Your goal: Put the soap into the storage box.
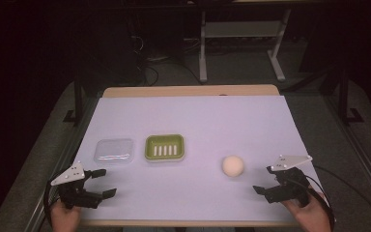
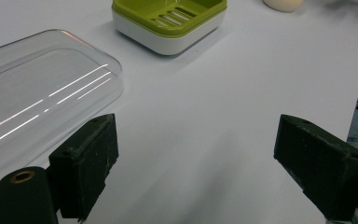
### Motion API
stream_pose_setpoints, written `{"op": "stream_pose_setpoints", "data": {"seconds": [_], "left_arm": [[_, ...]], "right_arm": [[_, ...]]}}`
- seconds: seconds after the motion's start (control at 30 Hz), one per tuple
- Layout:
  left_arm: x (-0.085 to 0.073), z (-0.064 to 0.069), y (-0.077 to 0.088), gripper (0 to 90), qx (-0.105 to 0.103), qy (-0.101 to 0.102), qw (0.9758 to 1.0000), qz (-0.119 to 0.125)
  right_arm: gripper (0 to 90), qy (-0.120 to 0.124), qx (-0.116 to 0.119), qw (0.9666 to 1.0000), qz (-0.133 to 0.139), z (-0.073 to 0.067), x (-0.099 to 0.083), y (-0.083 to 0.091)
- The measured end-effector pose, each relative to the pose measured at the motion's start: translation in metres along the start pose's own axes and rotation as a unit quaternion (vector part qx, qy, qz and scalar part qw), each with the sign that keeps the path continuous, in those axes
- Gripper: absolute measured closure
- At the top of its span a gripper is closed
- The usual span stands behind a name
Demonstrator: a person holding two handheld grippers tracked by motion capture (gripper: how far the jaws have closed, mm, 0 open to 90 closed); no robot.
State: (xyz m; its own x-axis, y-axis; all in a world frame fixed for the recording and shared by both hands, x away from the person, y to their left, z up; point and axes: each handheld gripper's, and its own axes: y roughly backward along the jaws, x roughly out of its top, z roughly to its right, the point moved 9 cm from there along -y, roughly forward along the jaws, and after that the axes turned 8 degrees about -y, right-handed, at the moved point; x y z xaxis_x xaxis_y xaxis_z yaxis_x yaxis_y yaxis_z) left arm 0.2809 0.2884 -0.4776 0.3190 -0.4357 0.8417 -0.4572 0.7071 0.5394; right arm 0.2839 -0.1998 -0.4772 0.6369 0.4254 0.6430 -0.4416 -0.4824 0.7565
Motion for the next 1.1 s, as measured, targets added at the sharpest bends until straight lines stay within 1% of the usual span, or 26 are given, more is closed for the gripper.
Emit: {"op": "stream_pose_setpoints", "data": {"seconds": [0.03,0.07,0.17,0.23,0.3,0.37,0.47,0.5,0.6,0.73,0.77,1.1], "left_arm": [[0.000,0.000,0.000,12.9,0.000,0.000,1.0000,0.000],[0.000,0.000,0.000,12.9,0.000,0.000,1.0000,0.000],[0.001,0.001,0.001,12.9,0.000,-0.004,1.0000,0.002],[0.001,0.001,0.001,12.9,0.000,-0.003,1.0000,0.003],[0.001,0.001,0.001,12.8,0.000,-0.003,1.0000,0.003],[0.001,0.001,0.001,12.9,0.001,-0.003,1.0000,0.003],[0.001,0.001,0.001,12.9,0.001,-0.003,1.0000,0.003],[0.001,0.001,0.001,12.9,0.002,-0.002,1.0000,0.004],[0.001,0.001,0.001,12.9,0.002,-0.002,1.0000,0.003],[0.001,0.001,0.001,12.9,0.001,-0.003,1.0000,0.004],[0.001,0.001,0.001,12.9,0.002,-0.002,1.0000,0.004],[0.001,0.001,0.003,12.9,0.003,-0.002,1.0000,0.004]], "right_arm": [[17.0,-0.001,0.000,1.0000,-0.003,0.000,0.003,0.000],[17.0,0.005,0.000,1.0000,-0.004,0.000,0.004,0.000],[16.8,0.005,0.002,0.9999,-0.010,0.000,0.007,-0.001],[16.6,0.009,0.001,0.9999,-0.009,0.001,0.009,-0.001],[16.4,0.008,0.004,0.9999,-0.013,0.001,0.011,-0.001],[16.4,0.016,0.003,0.9998,-0.016,0.001,0.015,-0.002],[16.4,0.016,0.001,0.9997,-0.021,0.001,0.018,-0.002],[16.4,0.021,0.002,0.9995,-0.022,0.002,0.022,-0.002],[16.3,0.022,0.002,0.9994,-0.025,0.001,0.026,-0.003],[16.3,0.031,0.003,0.9990,-0.031,-0.001,0.033,-0.005],[16.3,0.037,0.005,0.9988,-0.033,-0.002,0.036,-0.007],[16.2,0.052,0.010,0.9974,-0.049,-0.005,0.052,-0.017]]}}
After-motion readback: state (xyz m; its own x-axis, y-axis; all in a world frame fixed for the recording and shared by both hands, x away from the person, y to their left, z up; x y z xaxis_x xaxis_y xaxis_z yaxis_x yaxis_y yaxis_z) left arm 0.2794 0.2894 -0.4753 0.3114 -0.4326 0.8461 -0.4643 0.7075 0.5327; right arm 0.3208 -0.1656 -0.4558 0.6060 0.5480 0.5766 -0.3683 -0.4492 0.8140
